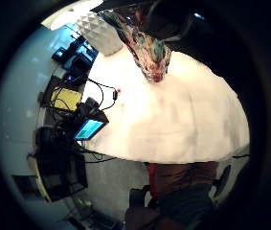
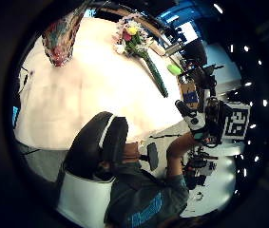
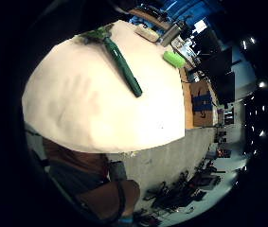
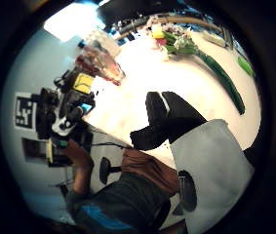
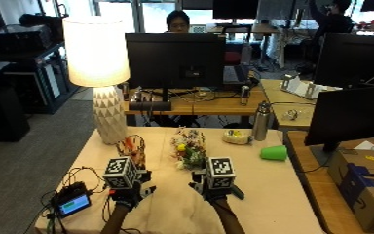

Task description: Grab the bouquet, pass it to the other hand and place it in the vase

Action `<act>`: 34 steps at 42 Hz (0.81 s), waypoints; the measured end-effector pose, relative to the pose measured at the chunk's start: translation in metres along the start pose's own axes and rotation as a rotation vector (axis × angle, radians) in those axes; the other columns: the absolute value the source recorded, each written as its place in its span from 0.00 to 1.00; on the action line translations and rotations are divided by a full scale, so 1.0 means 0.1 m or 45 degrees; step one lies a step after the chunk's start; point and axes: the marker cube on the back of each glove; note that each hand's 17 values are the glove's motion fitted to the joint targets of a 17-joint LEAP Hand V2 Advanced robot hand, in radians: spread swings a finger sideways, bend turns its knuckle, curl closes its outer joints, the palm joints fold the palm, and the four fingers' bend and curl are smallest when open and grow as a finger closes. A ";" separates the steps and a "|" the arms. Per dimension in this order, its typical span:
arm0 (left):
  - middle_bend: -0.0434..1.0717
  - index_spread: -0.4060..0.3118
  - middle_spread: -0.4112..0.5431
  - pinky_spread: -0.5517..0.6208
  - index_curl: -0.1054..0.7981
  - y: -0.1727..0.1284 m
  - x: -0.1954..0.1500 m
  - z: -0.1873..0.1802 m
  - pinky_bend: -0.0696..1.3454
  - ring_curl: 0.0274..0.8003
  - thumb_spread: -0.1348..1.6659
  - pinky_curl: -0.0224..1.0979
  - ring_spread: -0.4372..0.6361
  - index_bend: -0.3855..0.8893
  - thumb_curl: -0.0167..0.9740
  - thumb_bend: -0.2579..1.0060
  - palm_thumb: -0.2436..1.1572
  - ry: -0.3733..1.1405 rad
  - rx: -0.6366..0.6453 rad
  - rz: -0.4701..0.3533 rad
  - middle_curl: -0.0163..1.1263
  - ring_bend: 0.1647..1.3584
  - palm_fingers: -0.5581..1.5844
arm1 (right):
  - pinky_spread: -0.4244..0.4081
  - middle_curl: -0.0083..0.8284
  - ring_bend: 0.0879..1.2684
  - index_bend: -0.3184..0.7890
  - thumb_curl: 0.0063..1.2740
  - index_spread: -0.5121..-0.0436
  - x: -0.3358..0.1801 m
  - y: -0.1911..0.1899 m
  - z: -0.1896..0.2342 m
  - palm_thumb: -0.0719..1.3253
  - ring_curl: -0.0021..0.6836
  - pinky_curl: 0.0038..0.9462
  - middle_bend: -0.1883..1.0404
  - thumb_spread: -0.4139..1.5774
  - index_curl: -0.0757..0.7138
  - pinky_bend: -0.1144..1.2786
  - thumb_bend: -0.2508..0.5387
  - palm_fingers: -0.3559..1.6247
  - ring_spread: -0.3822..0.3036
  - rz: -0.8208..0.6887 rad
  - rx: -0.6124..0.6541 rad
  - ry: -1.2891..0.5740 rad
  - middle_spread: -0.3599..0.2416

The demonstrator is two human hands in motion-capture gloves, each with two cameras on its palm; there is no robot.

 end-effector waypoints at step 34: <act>0.23 0.48 0.56 0.86 0.34 -0.06 0.02 0.15 0.42 0.32 0.63 0.32 0.74 0.39 0.29 0.18 0.32 0.014 0.075 -0.021 0.32 0.40 0.36 | 0.93 0.41 0.25 0.39 0.27 0.43 1.69 -0.59 1.48 0.48 0.39 0.38 0.34 0.77 0.31 0.57 0.30 0.25 0.87 0.395 -0.087 -0.142 0.72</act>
